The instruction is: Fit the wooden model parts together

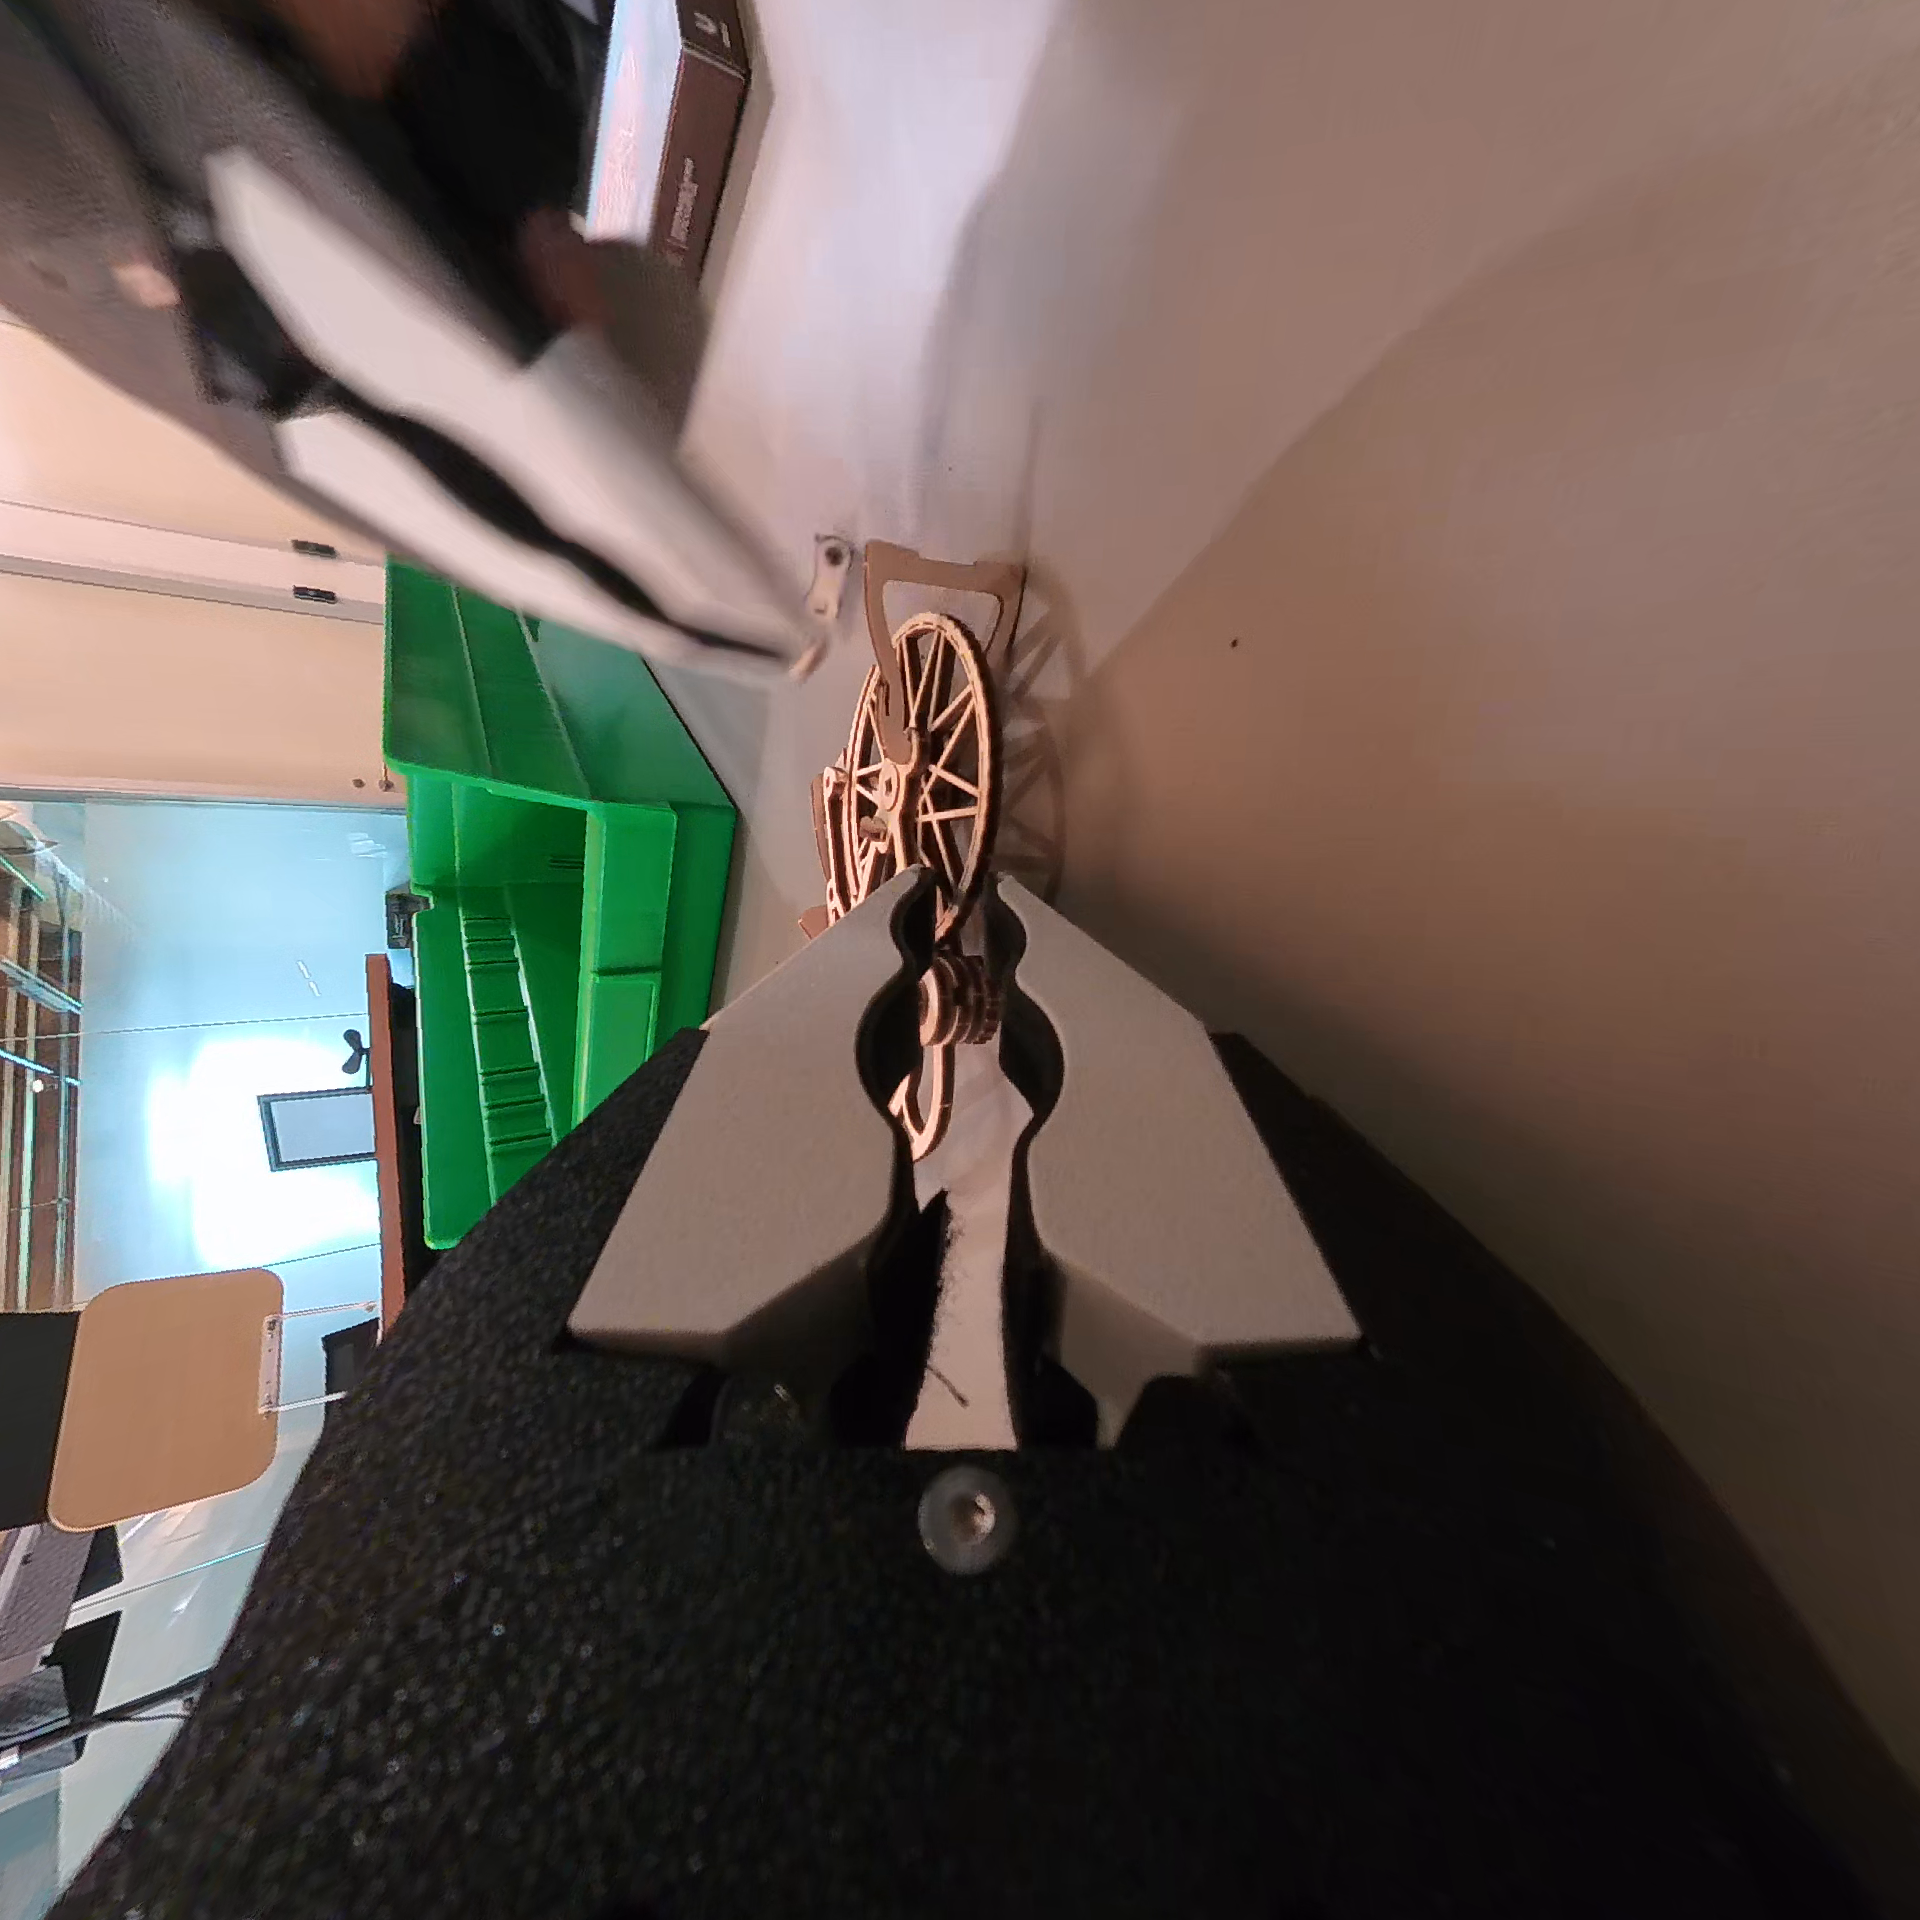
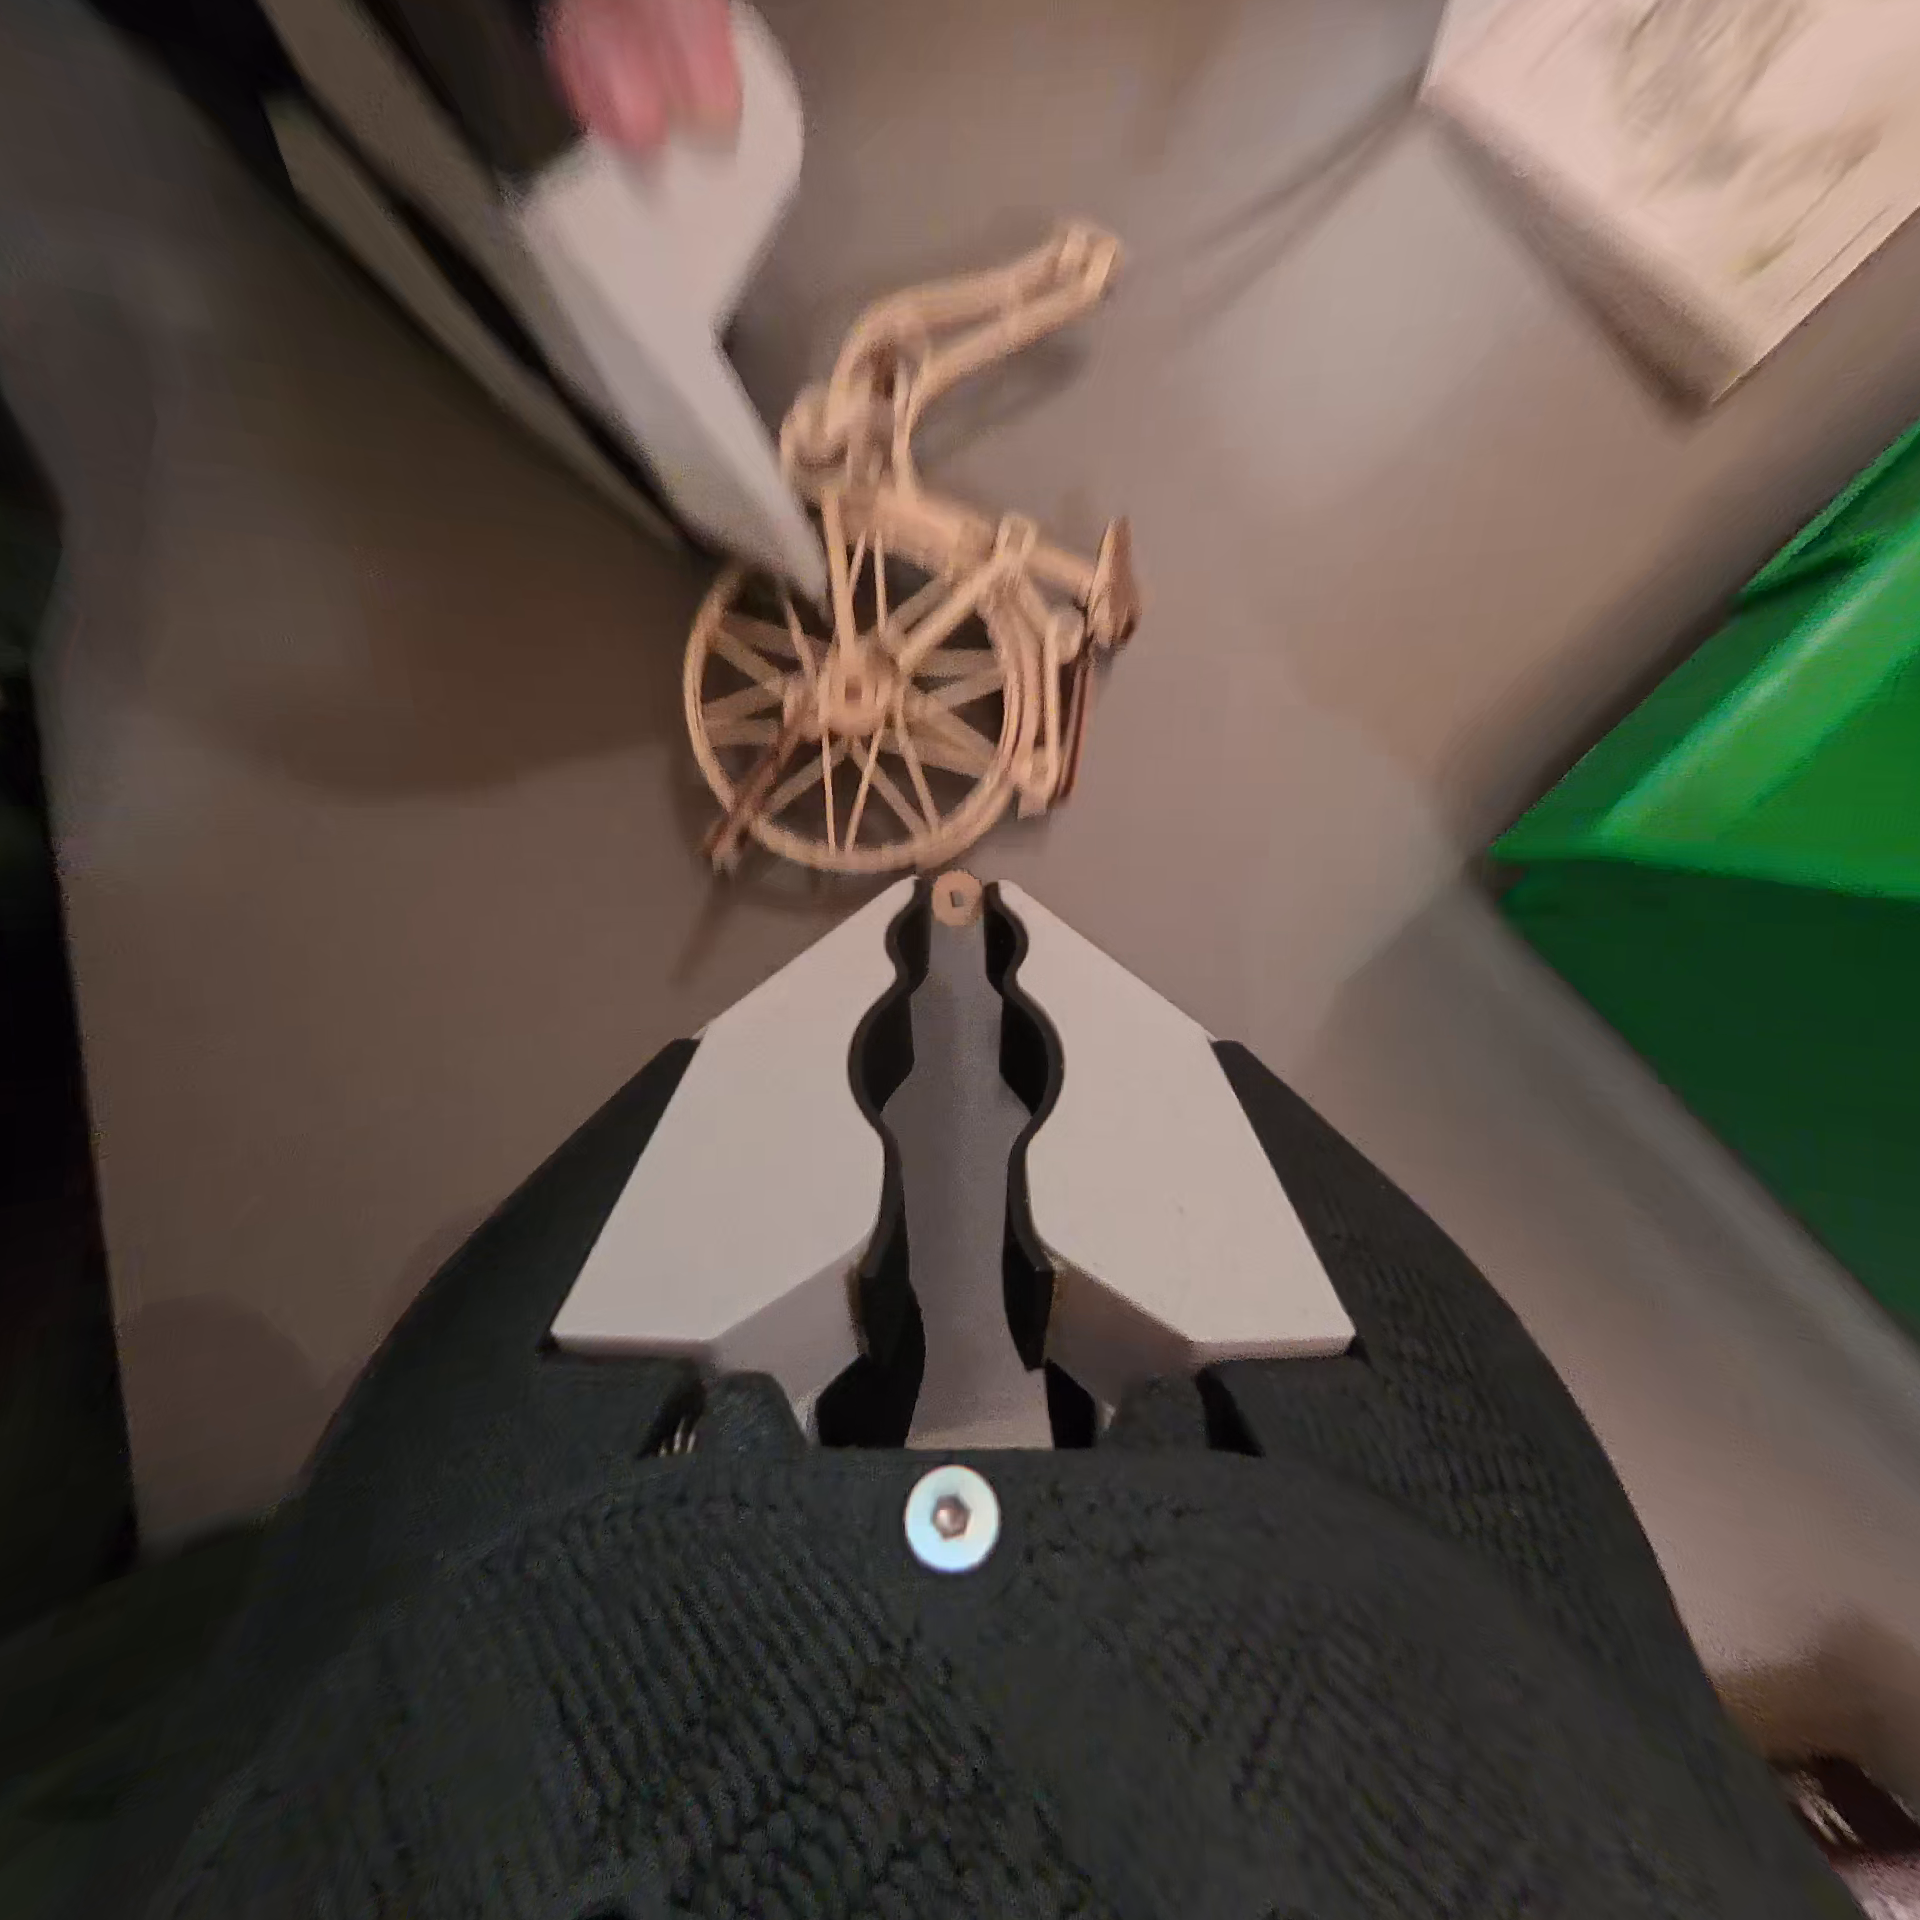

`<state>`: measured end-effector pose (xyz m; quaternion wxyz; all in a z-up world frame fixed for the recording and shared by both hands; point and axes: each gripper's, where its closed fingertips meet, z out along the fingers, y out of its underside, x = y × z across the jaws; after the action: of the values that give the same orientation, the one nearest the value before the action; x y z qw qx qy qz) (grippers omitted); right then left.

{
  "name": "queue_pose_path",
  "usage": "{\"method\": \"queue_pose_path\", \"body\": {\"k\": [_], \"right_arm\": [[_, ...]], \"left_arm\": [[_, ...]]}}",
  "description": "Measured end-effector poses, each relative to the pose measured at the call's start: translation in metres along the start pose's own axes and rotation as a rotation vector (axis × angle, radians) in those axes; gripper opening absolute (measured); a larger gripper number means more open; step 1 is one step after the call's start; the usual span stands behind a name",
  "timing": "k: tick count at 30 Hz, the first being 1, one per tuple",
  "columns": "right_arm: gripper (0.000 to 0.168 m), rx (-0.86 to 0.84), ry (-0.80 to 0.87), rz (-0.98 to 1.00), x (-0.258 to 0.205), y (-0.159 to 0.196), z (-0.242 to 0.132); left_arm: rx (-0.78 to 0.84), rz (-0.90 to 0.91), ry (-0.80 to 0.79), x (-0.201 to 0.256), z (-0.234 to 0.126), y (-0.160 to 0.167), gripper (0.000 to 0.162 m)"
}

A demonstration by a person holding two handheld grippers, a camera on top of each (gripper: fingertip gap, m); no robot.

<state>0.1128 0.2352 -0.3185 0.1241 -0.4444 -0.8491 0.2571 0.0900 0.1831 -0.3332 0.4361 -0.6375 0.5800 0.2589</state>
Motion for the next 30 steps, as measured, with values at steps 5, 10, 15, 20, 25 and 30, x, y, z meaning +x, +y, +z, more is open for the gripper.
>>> {"method": "queue_pose_path", "body": {"k": [5,10,15,20,25,30], "right_arm": [[0.008,0.132,-0.083,0.054,-0.013,-0.032,0.005],[0.008,0.086,-0.119,0.090,-0.020,-0.034,0.017],[0.008,0.006,-0.082,0.105,-0.018,-0.028,0.021],[0.008,-0.015,-0.080,0.121,-0.019,-0.028,0.023],[0.008,-0.031,-0.059,0.111,-0.019,-0.028,0.024],[0.015,-0.013,-0.076,0.120,-0.021,-0.030,0.024]], "left_arm": [[-0.021,0.029,-0.012,0.000,0.001,-0.001,0.005],[-0.027,0.039,-0.018,-0.001,0.002,-0.002,0.005],[-0.033,0.047,-0.021,-0.001,0.002,-0.003,0.005],[-0.036,0.051,-0.022,-0.001,0.003,-0.003,0.005],[-0.036,0.050,-0.022,-0.001,0.003,-0.004,0.005],[-0.034,0.048,-0.021,-0.001,0.003,-0.004,0.005]]}}
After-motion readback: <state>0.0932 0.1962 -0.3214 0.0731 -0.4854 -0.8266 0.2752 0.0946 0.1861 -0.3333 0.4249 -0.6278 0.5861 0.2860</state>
